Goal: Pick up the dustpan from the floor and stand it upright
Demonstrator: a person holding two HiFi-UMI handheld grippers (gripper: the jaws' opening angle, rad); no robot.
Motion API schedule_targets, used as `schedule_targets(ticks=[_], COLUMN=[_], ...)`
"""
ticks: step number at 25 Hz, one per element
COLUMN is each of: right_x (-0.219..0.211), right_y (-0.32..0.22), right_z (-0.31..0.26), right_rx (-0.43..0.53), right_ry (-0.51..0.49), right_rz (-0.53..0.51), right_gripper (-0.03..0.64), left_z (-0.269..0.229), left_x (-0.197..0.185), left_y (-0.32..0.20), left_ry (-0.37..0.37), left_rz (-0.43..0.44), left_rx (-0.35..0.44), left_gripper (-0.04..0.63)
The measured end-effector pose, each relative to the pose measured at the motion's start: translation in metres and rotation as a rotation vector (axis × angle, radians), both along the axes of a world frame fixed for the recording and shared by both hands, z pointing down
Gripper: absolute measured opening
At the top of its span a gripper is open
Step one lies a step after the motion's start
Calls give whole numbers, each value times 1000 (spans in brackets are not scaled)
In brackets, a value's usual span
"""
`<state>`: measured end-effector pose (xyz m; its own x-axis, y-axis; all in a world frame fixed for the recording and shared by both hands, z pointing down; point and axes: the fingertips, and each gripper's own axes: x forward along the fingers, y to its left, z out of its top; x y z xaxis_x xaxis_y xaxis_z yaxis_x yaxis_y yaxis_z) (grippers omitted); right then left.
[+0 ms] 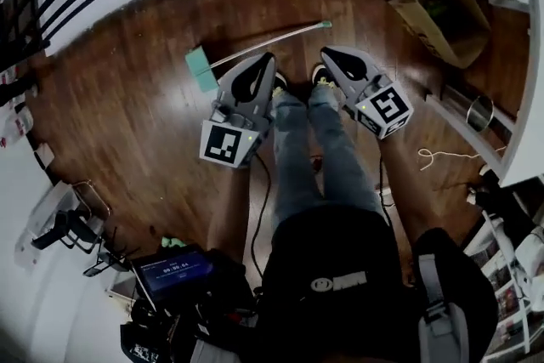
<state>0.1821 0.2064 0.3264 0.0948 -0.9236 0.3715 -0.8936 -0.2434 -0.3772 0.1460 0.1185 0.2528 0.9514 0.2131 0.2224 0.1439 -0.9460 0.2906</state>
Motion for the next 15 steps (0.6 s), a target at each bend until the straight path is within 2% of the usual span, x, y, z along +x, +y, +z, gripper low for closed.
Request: schedule_targets(ticks=[3, 5, 8, 12, 14, 15], right_x=[25, 29, 33, 46, 58, 65], right_y=[-6, -2, 12, 30, 48, 58], right_z=[129, 214, 332, 457, 513, 537], right_rx=[-75, -127, -240, -343, -399, -429], right_ry=[-2, -49, -69, -59, -78, -74], right_rz=[55, 90, 103, 105, 149, 183], right_gripper=[5, 5, 5, 12, 199, 215], left_z=[122, 196, 293, 390, 424, 436], left_x=[17, 14, 5, -13, -19, -19], left_y=[-23, -27, -22, -21, -21, -22], left_ry=[-71, -129, -198, -273, -283, -276], left_rz=[8, -2, -10, 6, -5, -17], left_rx=[29, 49, -4, -45, -77, -97], left_gripper=[17, 17, 17, 18, 18, 18])
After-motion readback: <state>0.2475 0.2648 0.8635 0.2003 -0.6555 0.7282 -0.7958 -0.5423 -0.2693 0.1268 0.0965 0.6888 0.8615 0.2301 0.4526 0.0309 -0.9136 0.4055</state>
